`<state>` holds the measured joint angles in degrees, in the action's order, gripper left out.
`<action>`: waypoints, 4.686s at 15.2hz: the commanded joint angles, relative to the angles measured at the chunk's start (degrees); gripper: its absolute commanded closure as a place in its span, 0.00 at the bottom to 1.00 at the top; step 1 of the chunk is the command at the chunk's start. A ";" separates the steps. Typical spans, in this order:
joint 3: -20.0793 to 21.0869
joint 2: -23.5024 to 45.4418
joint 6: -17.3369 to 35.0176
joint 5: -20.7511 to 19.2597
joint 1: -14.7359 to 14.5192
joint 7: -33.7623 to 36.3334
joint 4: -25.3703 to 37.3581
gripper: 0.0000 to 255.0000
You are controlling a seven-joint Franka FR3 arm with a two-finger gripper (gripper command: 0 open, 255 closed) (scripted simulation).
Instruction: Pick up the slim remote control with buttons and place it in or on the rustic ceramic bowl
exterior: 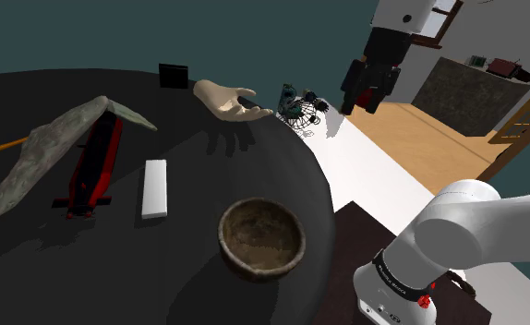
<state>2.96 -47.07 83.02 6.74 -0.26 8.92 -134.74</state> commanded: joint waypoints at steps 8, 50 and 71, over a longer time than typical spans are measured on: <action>7.50 7.65 11.21 4.35 -1.65 6.52 -1.94 0.00; 22.57 81.71 42.74 -22.94 -15.22 47.06 40.23 0.00; 23.13 80.10 40.52 -22.14 -14.89 46.61 40.94 1.00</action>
<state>25.99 33.40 123.86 -15.55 -15.24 55.62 -93.79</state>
